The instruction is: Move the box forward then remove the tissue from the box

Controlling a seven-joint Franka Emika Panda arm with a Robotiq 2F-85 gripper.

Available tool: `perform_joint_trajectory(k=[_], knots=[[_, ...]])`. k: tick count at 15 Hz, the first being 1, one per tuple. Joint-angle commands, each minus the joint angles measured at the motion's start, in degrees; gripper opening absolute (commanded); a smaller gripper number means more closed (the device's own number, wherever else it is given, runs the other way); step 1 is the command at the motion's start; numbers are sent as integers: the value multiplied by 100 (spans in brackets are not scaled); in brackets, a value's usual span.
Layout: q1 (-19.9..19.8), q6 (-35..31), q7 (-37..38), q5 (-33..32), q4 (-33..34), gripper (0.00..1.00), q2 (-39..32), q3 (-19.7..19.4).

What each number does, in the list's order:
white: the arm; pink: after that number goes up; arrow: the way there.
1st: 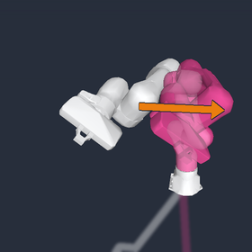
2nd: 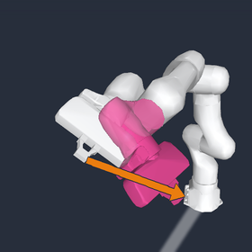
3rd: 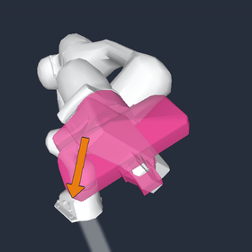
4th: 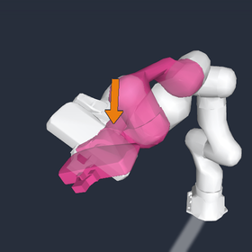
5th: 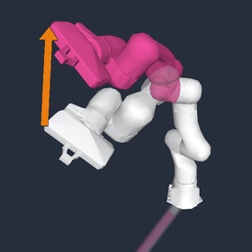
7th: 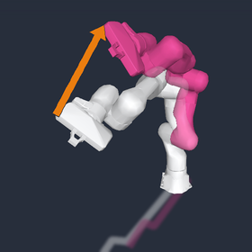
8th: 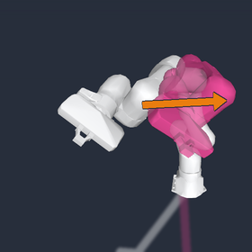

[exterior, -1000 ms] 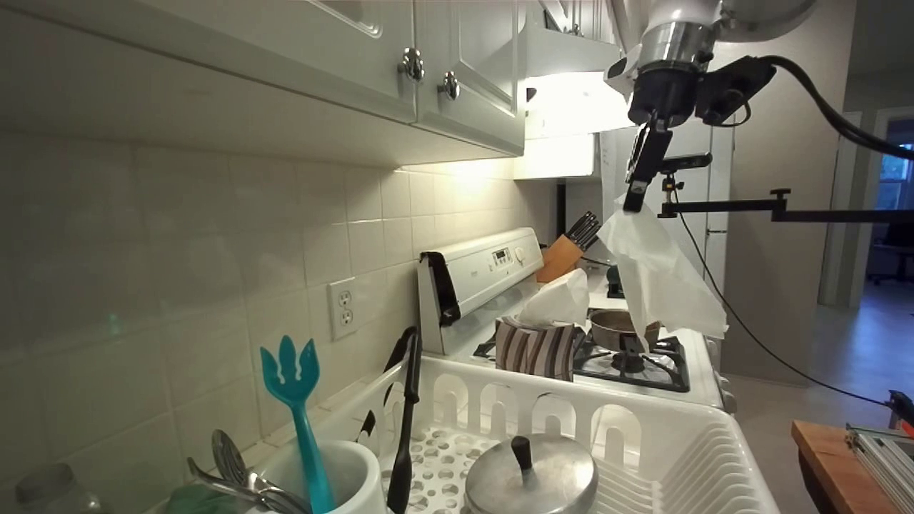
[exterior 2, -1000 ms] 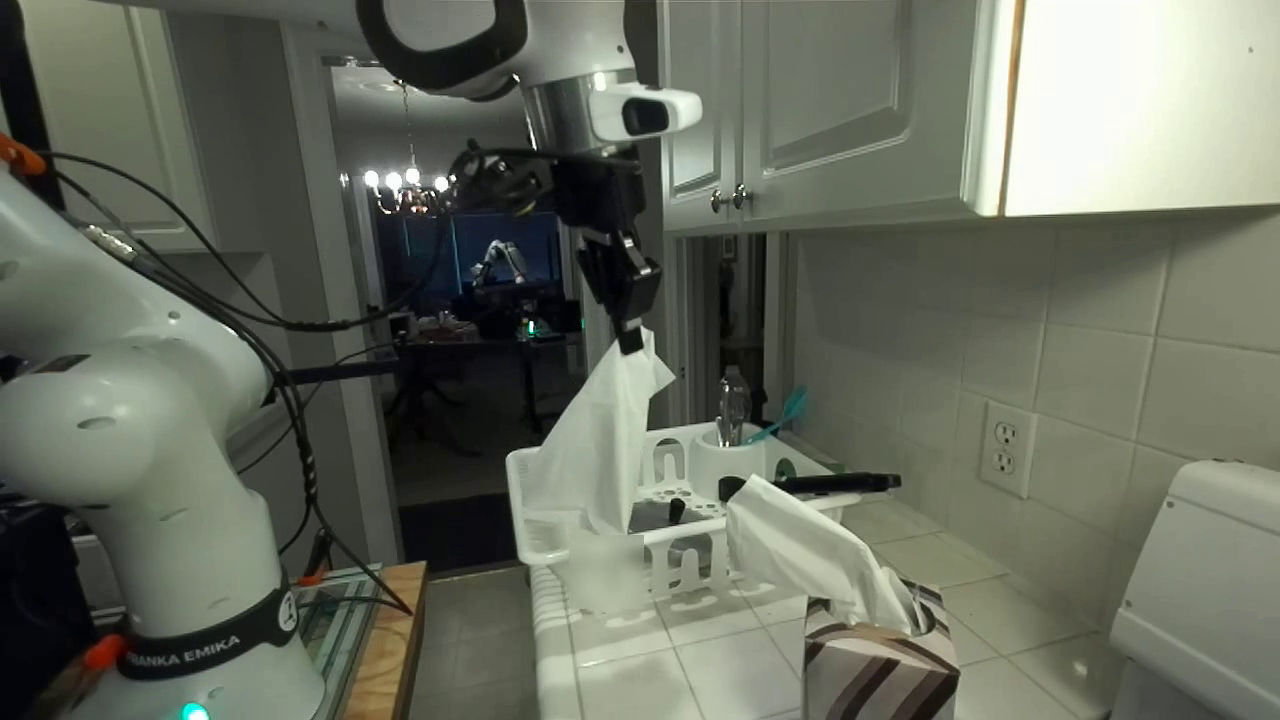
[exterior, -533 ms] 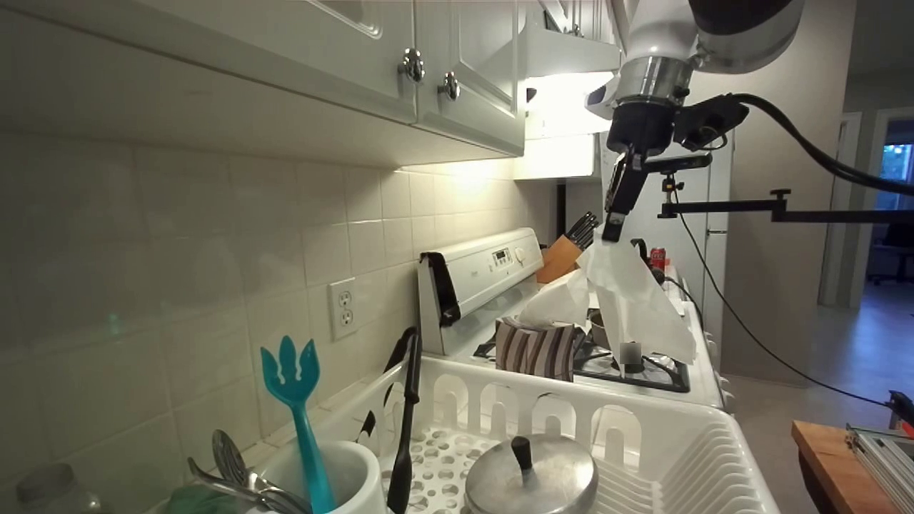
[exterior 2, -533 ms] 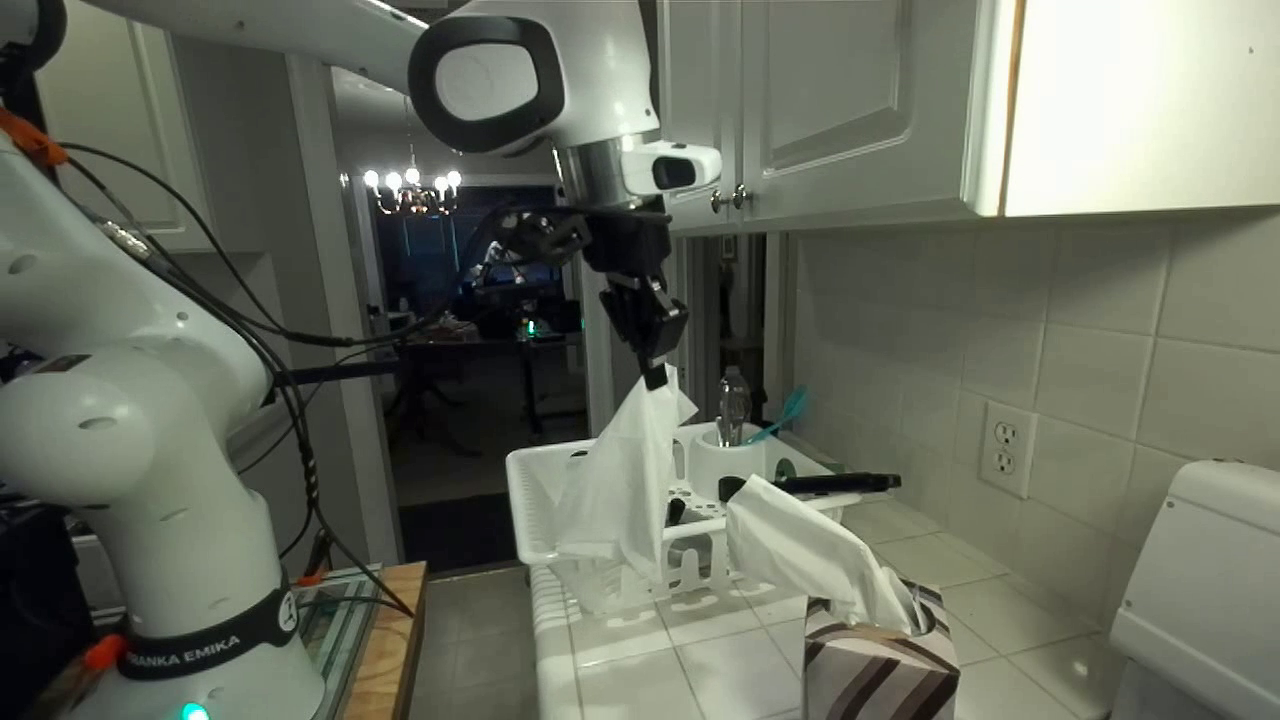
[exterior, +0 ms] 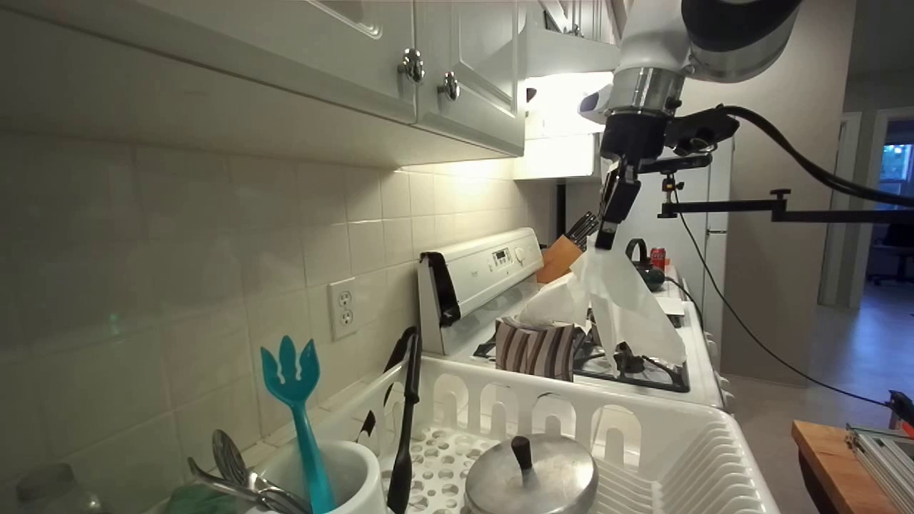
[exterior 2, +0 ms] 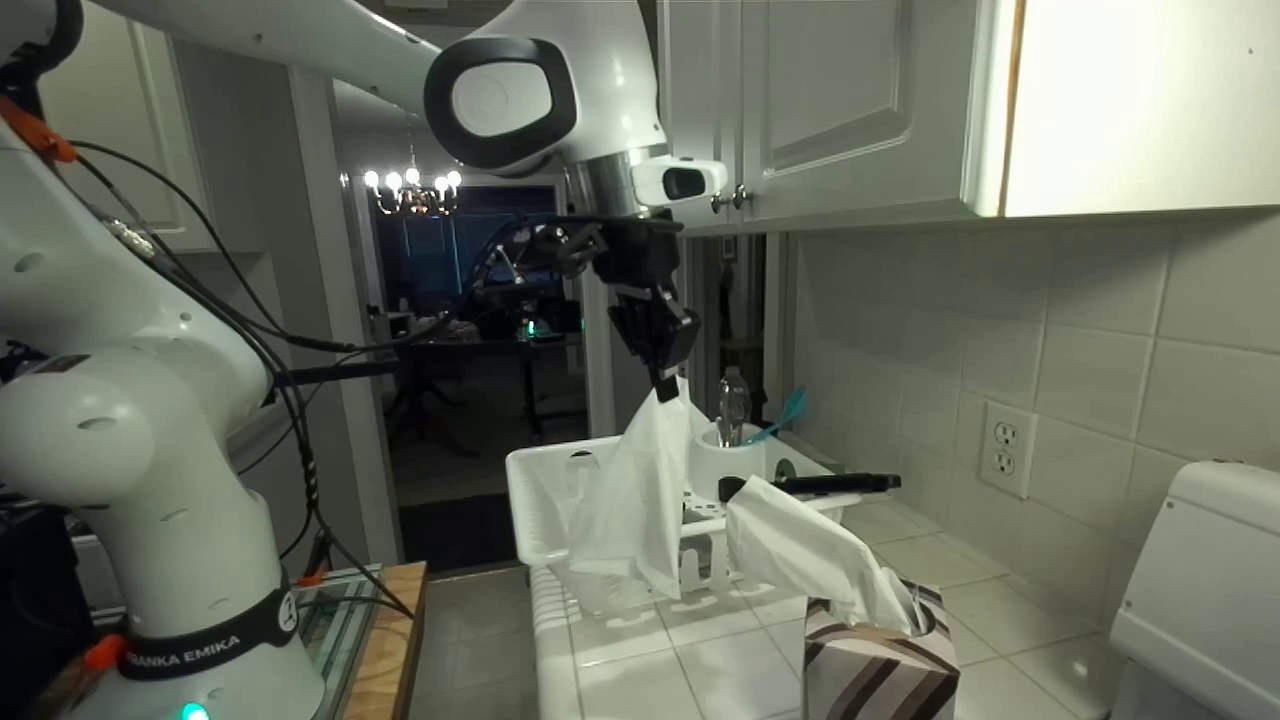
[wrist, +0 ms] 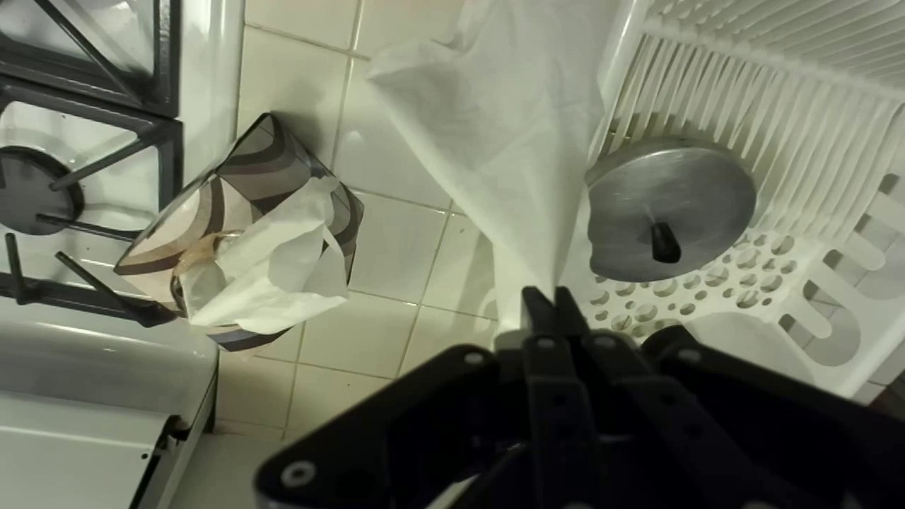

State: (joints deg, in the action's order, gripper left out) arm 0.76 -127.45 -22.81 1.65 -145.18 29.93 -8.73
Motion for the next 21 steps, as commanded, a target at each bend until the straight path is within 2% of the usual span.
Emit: perform_joint_trajectory(k=[1,4,5,6,9,16,18,21], knots=[[-57,-152,105,-170,-38,0,-46,84],[-68,-170,129,-203,-24,0,-71,101],[-72,-158,142,-211,-8,26,-89,104],[-73,-140,163,-210,10,27,-106,104],[-173,15,531,-306,89,46,-164,223],[-400,221,1357,-469,200,96,-186,397],[-422,332,1558,-424,254,100,-167,424],[-410,449,1695,-395,299,100,-110,442]])
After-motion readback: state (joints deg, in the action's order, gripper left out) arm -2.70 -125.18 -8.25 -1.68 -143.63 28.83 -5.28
